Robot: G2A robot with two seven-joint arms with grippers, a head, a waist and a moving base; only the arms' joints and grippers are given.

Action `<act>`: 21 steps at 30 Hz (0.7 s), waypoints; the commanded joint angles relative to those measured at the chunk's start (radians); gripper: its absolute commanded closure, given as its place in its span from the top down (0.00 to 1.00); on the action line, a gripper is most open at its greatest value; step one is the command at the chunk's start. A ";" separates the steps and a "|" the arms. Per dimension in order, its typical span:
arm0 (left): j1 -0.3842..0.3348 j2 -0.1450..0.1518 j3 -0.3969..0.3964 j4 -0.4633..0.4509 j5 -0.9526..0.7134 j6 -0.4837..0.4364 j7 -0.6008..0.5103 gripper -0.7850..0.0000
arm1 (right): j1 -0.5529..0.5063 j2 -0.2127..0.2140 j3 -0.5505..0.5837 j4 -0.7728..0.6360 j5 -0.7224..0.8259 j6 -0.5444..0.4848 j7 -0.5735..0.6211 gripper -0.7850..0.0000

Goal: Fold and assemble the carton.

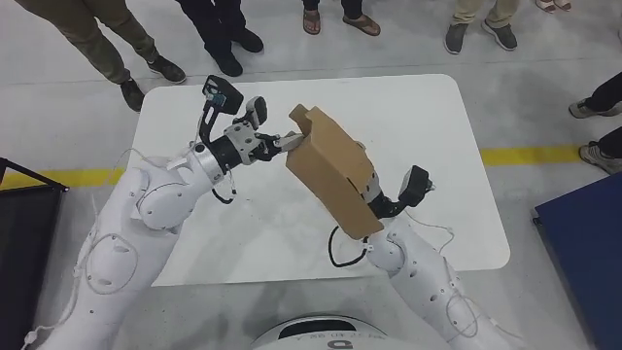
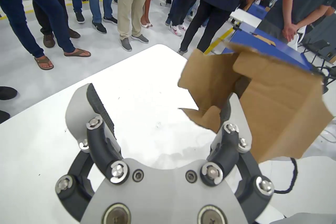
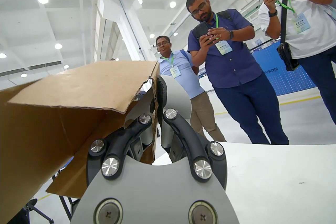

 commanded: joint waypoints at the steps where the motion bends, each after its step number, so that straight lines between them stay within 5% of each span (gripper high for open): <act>1: -0.015 -0.003 0.016 0.007 0.004 0.002 -0.004 1.00 | -0.005 0.001 0.007 -0.003 0.002 -0.005 -0.004 0.00; 10: -0.042 -0.006 0.021 -0.007 0.016 0.006 -0.021 1.00 | -0.004 -0.002 0.017 0.004 -0.001 -0.016 0.007 0.00; 21: 0.121 0.016 -0.204 -0.026 -0.037 0.023 0.057 1.00 | -0.002 -0.003 0.023 0.004 -0.016 0.001 0.014 0.00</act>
